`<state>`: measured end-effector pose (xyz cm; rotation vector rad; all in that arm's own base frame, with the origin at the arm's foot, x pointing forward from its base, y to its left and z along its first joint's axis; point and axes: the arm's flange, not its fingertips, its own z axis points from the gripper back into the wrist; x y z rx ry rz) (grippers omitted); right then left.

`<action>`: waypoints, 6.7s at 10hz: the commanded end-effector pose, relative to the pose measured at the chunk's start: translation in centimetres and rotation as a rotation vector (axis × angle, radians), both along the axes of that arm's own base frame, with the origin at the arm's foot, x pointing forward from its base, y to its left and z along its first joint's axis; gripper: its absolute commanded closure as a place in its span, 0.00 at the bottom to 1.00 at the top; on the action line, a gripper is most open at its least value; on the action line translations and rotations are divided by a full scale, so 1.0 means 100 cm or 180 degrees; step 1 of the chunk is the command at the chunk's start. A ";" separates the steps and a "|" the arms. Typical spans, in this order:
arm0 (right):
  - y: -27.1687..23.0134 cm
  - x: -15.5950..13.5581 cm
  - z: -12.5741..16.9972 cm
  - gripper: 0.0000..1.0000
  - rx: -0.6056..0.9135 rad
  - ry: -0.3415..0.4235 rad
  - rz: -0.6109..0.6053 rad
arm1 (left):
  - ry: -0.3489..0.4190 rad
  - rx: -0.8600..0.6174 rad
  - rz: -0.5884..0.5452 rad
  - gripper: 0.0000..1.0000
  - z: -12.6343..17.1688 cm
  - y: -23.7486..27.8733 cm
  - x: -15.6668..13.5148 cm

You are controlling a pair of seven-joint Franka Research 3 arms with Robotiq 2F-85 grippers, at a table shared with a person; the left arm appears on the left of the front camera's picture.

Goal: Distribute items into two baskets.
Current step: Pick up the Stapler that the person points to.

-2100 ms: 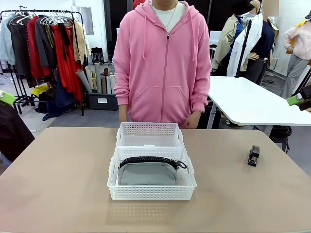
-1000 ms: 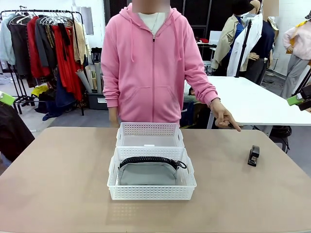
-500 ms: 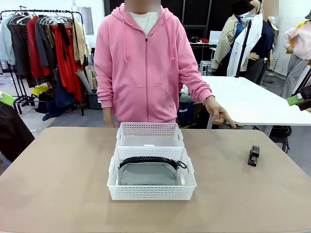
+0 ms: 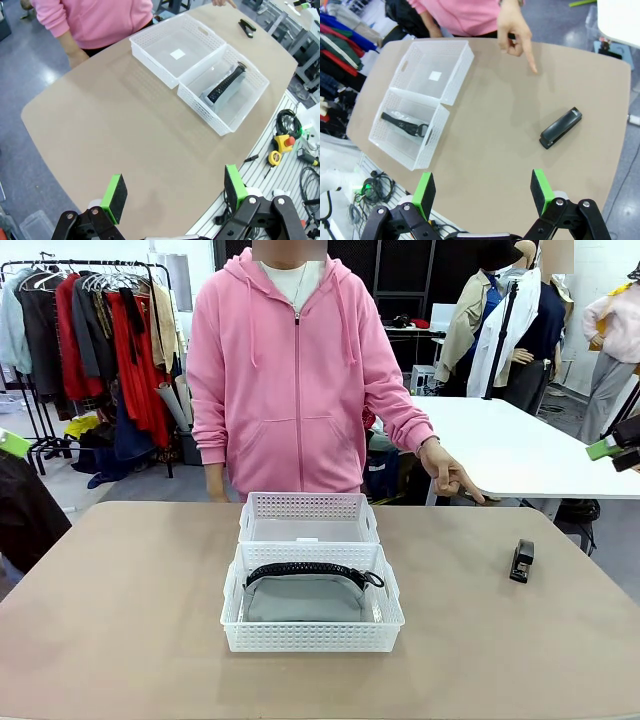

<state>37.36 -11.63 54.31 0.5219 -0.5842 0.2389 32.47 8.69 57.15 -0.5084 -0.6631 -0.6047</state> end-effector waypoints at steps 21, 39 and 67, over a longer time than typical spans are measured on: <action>0.037 0.131 -0.119 0.00 -0.0263 0.1997 -0.2736 | -0.0045 -0.0053 -0.0062 0.00 -0.001 0.001 0.001; 0.032 0.212 -0.197 0.00 -0.0753 0.2666 -0.2635 | -0.0045 -0.0053 -0.0062 0.00 -0.001 0.001 0.001; 0.054 0.210 -0.220 1.00 -0.1160 0.2547 -0.1798 | -0.0045 -0.0053 -0.0062 0.00 -0.001 0.001 0.001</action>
